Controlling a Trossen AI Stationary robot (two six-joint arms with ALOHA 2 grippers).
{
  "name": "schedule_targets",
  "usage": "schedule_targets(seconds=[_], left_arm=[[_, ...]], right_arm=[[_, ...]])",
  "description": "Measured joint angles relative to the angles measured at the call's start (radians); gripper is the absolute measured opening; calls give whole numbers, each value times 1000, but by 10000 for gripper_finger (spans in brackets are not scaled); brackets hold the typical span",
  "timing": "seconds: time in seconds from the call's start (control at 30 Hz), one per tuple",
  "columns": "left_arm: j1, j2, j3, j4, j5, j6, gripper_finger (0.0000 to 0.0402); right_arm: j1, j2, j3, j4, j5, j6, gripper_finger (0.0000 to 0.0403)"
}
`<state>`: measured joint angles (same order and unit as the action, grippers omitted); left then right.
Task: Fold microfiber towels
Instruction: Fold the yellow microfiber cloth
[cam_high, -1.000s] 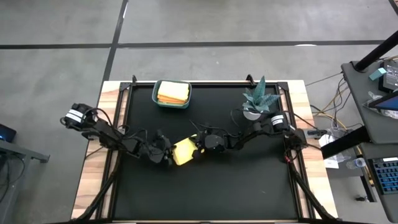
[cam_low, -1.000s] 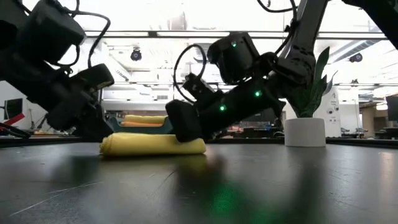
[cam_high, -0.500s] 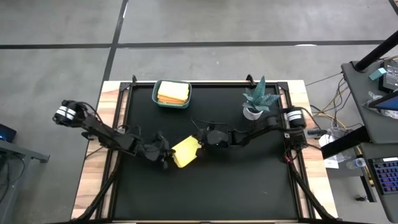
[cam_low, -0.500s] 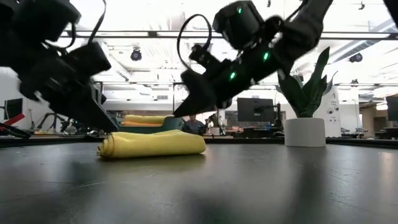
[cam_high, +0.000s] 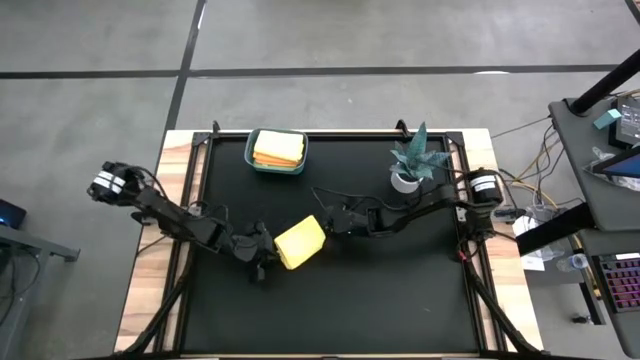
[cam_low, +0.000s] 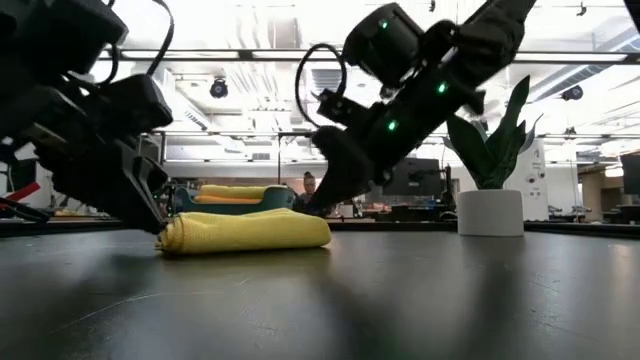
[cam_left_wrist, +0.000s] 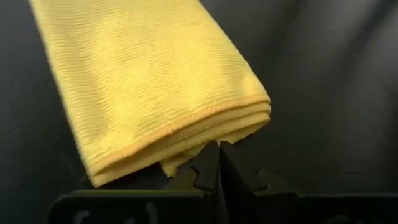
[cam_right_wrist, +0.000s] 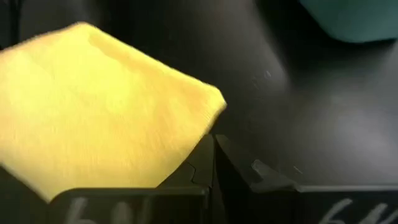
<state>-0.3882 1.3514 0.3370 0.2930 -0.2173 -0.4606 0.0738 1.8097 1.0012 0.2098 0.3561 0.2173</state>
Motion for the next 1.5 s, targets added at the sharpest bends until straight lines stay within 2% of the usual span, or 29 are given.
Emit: schedule_targets(seconds=[0.2, 0.33, 0.5, 0.63, 0.93, 1.07, 1.2, 1.33, 1.5], left_arm=[[0, 95, 9, 47, -14, 0, 0], [1, 107, 18, 49, -22, 1, 0], [1, 105, 18, 45, -22, -1, 0], [1, 105, 18, 41, -22, -4, 0], [2, 87, 16, 23, 3, -6, 0], [2, 72, 15, 0, 7, -29, 0], [3, 62, 16, -6, 43, -55, 0], [1, 15, 29, -5, 96, -46, 0], [1, -72, 37, 1, 50, 32, 0]], right_arm=[[-9, 111, 12, 217, -10, -30, 8], [-13, 166, 61, 267, -100, -63, 8], [-8, 206, 122, 220, -121, -104, 8], [-9, 190, 138, 135, -66, -123, 8], [-9, 167, 135, 116, -40, -152, 8], [-6, 148, 135, 89, 21, -182, 8], [-6, 130, 135, 68, 34, -194, 8], [-6, 113, 135, 52, 38, -215, 8], [-3, 86, 135, 84, 37, -217, 8]])
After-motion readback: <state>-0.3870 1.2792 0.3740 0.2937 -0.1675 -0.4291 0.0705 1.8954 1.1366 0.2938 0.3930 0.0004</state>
